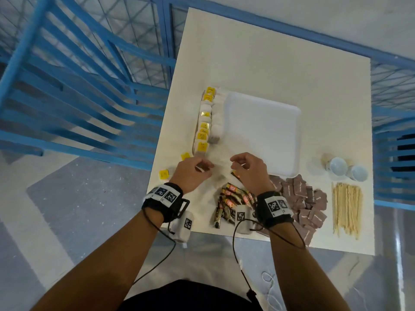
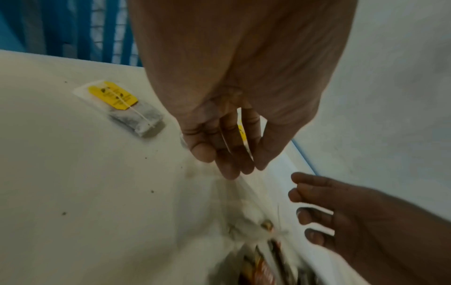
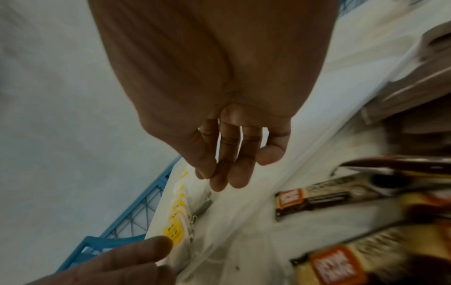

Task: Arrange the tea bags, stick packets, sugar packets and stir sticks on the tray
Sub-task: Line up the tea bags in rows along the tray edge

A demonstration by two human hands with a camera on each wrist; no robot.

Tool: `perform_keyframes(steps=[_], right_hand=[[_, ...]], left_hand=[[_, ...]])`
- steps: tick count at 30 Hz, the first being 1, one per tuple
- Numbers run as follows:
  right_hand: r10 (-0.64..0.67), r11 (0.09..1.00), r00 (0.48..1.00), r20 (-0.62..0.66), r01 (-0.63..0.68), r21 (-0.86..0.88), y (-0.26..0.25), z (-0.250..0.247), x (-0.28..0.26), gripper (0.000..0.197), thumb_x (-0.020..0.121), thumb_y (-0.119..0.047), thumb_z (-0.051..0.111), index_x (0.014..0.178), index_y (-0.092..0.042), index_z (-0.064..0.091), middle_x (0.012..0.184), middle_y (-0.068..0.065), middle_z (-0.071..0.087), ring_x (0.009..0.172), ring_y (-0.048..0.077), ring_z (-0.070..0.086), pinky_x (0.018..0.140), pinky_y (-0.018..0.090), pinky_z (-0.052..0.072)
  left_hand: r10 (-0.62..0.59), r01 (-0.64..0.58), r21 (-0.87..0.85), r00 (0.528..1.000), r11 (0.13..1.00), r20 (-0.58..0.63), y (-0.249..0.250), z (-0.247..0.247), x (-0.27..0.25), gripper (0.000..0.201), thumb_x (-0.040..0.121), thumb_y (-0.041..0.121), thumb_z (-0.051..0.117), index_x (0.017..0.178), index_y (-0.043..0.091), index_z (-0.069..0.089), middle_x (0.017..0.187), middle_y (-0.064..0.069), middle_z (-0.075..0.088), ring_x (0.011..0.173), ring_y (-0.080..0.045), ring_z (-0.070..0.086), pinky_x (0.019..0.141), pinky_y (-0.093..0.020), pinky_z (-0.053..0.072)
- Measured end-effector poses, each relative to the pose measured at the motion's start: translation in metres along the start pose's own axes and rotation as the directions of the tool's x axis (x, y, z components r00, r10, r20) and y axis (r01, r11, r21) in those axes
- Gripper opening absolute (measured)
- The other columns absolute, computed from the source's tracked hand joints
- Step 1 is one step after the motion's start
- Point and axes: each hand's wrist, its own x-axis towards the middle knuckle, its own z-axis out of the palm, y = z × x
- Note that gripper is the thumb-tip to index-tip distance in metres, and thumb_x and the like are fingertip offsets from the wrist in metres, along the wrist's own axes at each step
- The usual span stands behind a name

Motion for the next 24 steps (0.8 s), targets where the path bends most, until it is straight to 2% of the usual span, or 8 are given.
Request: perform_keyframes(steps=[2, 5, 7, 9, 12, 17, 21, 24], right_hand=[[0.007, 1.000, 1.000, -0.029, -0.008, -0.014, 0.009, 0.000, -0.014, 0.013, 0.090, -0.013, 0.068, 0.095, -0.024, 0.073, 0.084, -0.010, 0.073, 0.071, 0.000, 0.066, 0.066, 0.011, 0.049], [0.033, 0.999, 0.998, -0.061, -0.033, -0.002, 0.021, 0.001, -0.031, 0.013, 0.092, -0.012, 0.067, 0.095, -0.023, 0.072, 0.085, -0.013, 0.073, 0.073, -0.003, 0.065, 0.067, 0.011, 0.048], [0.028, 1.000, 0.997, -0.075, -0.027, 0.002, 0.025, 0.003, -0.039, 0.015, 0.092, -0.009, 0.066, 0.095, -0.023, 0.072, 0.089, -0.014, 0.073, 0.080, -0.006, 0.065, 0.069, 0.007, 0.046], [0.023, 1.000, 0.997, -0.072, -0.022, 0.011, 0.027, 0.004, -0.044, 0.016, 0.092, -0.007, 0.065, 0.097, -0.021, 0.071, 0.093, -0.013, 0.073, 0.085, -0.007, 0.065, 0.073, 0.005, 0.046], [0.011, 1.000, 0.998, -0.066, -0.011, 0.003, 0.027, 0.009, -0.046, 0.016, 0.092, -0.007, 0.064, 0.098, -0.019, 0.072, 0.094, -0.012, 0.071, 0.082, -0.010, 0.062, 0.074, 0.004, 0.045], [-0.009, 1.000, 0.999, -0.049, 0.010, 0.011, 0.010, 0.028, -0.037, 0.018, 0.089, -0.007, 0.064, 0.093, -0.021, 0.074, 0.089, -0.007, 0.074, 0.077, -0.001, 0.065, 0.067, 0.006, 0.045], [-0.085, 0.993, 0.996, 0.033, 0.087, -0.076, -0.013, 0.049, -0.024, 0.017, 0.091, -0.011, 0.062, 0.095, -0.022, 0.074, 0.082, -0.012, 0.072, 0.066, -0.002, 0.061, 0.063, 0.006, 0.043], [-0.185, 0.961, 0.979, 0.084, 0.198, -0.194, -0.028, 0.070, -0.013, 0.014, 0.092, -0.014, 0.065, 0.098, -0.021, 0.075, 0.089, -0.014, 0.067, 0.071, -0.001, 0.056, 0.071, 0.005, 0.038]], left_hand=[[0.066, -0.075, 0.086, 0.993, 0.993, 0.102, -0.003, 0.011, -0.002, 0.033, 0.083, 0.018, 0.082, 0.114, 0.018, 0.073, 0.107, 0.001, 0.068, 0.087, -0.007, 0.063, 0.082, -0.023, 0.050], [0.142, -0.193, 0.278, 0.971, 0.941, 0.192, -0.008, 0.029, -0.003, 0.057, 0.075, 0.035, 0.088, 0.126, 0.023, 0.066, 0.121, -0.003, 0.058, 0.105, -0.016, 0.055, 0.095, -0.032, 0.047], [0.197, -0.246, 0.381, 0.967, 0.891, 0.162, -0.013, 0.040, -0.004, 0.050, 0.077, 0.038, 0.085, 0.122, 0.027, 0.068, 0.122, -0.003, 0.056, 0.110, -0.020, 0.053, 0.098, -0.036, 0.047], [0.249, -0.254, 0.392, 0.966, 0.884, 0.065, -0.015, 0.044, -0.004, 0.029, 0.083, 0.031, 0.080, 0.110, 0.024, 0.073, 0.115, -0.004, 0.058, 0.106, -0.024, 0.057, 0.094, -0.041, 0.051], [0.244, -0.206, 0.257, 0.961, 0.944, -0.127, -0.016, 0.043, -0.006, 0.012, 0.087, 0.020, 0.074, 0.096, 0.013, 0.072, 0.100, -0.003, 0.065, 0.089, -0.019, 0.060, 0.086, -0.039, 0.053], [0.104, -0.120, -0.041, 0.955, 0.992, -0.279, -0.018, 0.010, -0.024, 0.008, 0.093, 0.013, 0.067, 0.093, 0.015, 0.060, 0.083, 0.004, 0.069, 0.072, -0.004, 0.066, 0.070, -0.016, 0.051], [-0.065, -0.003, -0.245, 0.961, 0.969, -0.270, -0.032, -0.024, -0.028, 0.007, 0.096, 0.014, 0.065, 0.095, 0.021, 0.063, 0.081, 0.001, 0.071, 0.068, -0.017, 0.070, 0.066, -0.031, 0.060], [-0.179, 0.104, -0.311, 0.958, 0.945, -0.222, -0.041, -0.048, -0.030, 0.023, 0.093, -0.004, 0.048, 0.082, 0.012, 0.061, 0.069, -0.002, 0.066, 0.061, -0.019, 0.062, 0.056, -0.027, 0.052]])
